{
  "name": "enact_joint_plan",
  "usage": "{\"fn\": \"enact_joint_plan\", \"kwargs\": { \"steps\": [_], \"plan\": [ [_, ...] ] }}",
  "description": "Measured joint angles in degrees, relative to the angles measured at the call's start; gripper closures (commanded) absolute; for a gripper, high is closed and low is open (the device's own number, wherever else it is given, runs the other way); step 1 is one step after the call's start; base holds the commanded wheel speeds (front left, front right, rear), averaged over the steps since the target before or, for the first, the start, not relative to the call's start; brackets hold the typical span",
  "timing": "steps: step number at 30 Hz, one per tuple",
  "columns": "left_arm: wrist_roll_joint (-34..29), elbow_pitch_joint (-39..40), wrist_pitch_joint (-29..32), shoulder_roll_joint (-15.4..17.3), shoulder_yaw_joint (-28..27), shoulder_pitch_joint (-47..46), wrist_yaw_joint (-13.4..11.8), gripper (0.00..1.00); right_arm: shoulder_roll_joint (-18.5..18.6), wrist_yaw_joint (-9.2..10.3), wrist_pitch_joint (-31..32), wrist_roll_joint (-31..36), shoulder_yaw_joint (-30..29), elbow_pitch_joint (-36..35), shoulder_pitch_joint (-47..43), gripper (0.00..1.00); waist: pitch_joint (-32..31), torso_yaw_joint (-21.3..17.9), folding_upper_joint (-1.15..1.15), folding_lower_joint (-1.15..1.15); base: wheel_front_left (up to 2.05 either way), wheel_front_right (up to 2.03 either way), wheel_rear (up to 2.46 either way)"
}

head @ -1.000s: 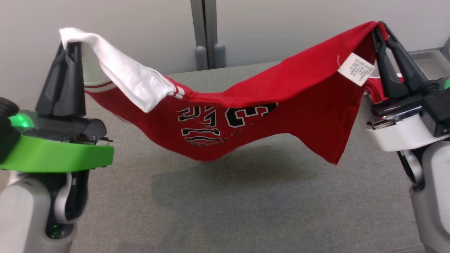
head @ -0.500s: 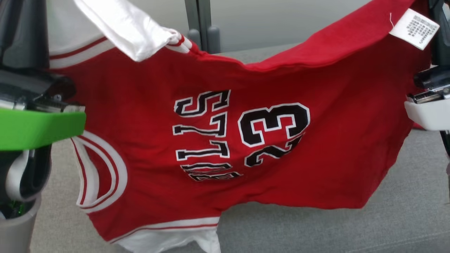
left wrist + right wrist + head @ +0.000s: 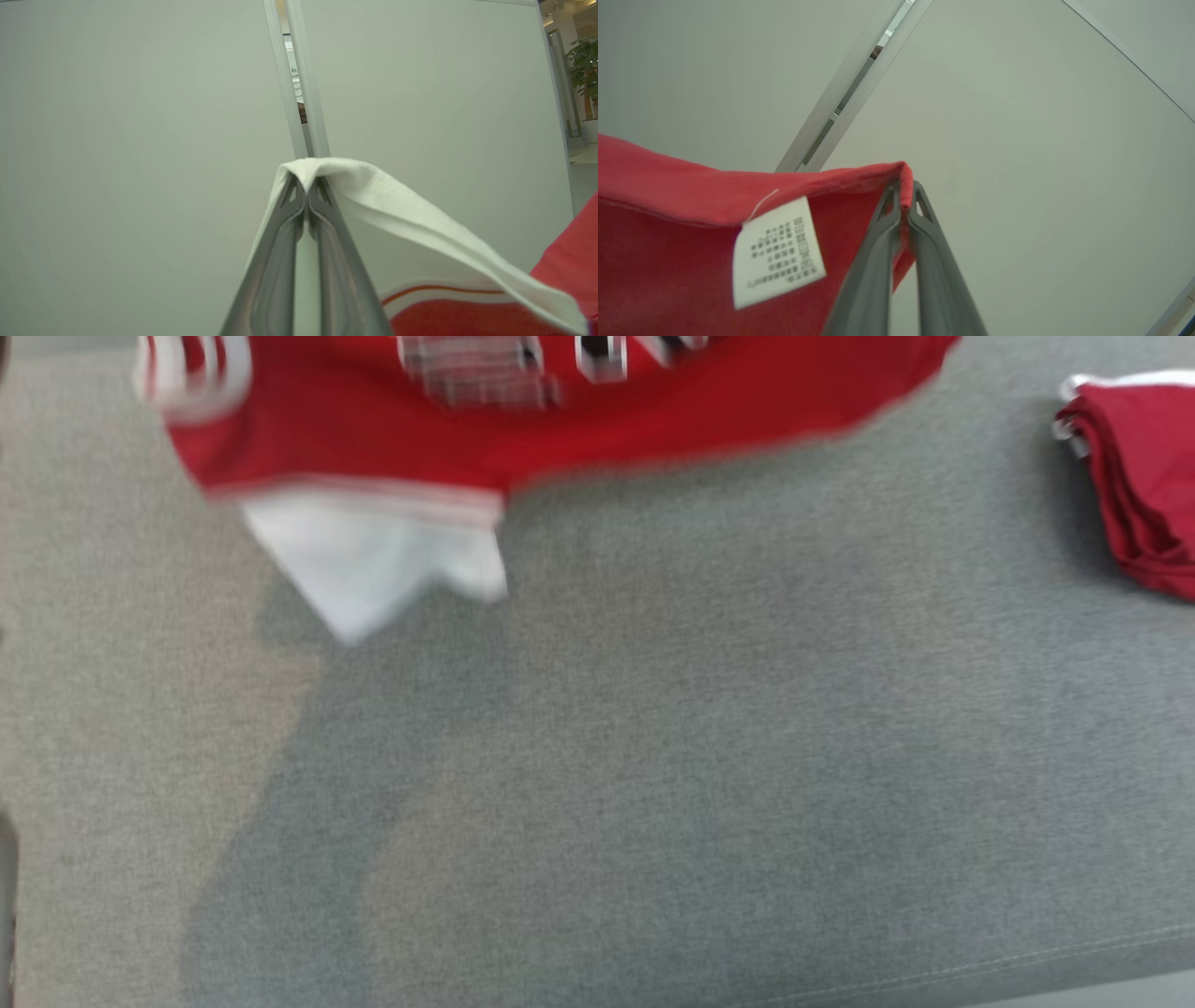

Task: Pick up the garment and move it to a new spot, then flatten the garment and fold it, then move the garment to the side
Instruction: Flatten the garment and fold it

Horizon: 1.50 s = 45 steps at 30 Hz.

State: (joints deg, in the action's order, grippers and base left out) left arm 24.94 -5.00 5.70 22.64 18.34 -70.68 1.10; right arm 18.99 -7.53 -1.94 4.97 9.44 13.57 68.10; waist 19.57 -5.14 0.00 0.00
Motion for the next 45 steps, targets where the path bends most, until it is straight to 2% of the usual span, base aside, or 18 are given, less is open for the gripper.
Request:
{"fn": "enact_joint_plan", "kwargs": {
  "steps": [4, 8, 14, 18, 24, 36, 40, 45],
  "plan": [
    [-2.82, -12.29, -6.94, -4.86, 1.86, -10.36, 0.32, 1.00, -0.73, 0.00, -4.60, 4.78, -0.71, 10.25, 9.84, 1.00, 3.62, 1.09, 0.00, 0.00, 0.00, 0.00, 0.00],
    [-3.86, -22.54, -13.69, -8.39, 2.38, -15.02, 0.37, 1.00, -3.35, 0.00, -9.57, 10.62, -2.55, 18.66, 14.77, 1.00, 5.88, 2.98, 0.00, 0.01, 0.00, 0.00, 0.00],
    [-1.90, -31.76, -19.18, -12.34, 2.64, -13.78, 2.08, 1.00, -5.77, 0.00, -12.76, 18.12, -4.30, 27.25, 13.59, 1.00, 8.48, 5.31, 0.00, 0.01, 0.00, 0.00, 0.00],
    [-0.13, -34.46, -20.45, -13.56, 2.25, -6.36, 3.93, 1.00, -7.30, 0.00, -13.05, 19.40, -4.43, 28.42, 8.81, 1.00, 10.84, 6.28, 0.00, 0.01, 0.00, 0.00, 0.00],
    [1.05, -30.16, -20.69, -14.13, -0.32, 4.26, 5.33, 1.00, -7.54, 0.00, -13.05, 15.67, -3.27, 25.94, 0.51, 1.00, 12.23, 6.28, 0.00, 0.01, 0.00, 0.00, 0.00],
    [1.72, -14.82, -20.73, -9.36, -4.55, 27.27, 6.03, 1.00, -7.93, 0.00, -13.05, 6.51, 0.94, 15.93, -14.04, 1.00, 9.13, 3.80, 0.00, 0.00, 0.00, 0.00, 0.00],
    [1.04, -9.76, -20.73, -9.12, -5.57, 36.18, 5.37, 1.00, -7.65, 0.00, -13.06, 3.97, 1.79, 12.43, -19.94, 1.00, 6.55, 3.29, 0.00, 0.00, 0.00, 0.00, 0.00],
    [0.85, -3.33, -20.69, -9.03, -5.97, 46.97, 3.37, 1.00, -6.90, 0.00, -13.05, 1.76, 0.77, 8.03, -28.82, 1.00, 2.58, 3.05, 0.00, 0.00, 0.00, 0.00, 0.00]
  ]
}}
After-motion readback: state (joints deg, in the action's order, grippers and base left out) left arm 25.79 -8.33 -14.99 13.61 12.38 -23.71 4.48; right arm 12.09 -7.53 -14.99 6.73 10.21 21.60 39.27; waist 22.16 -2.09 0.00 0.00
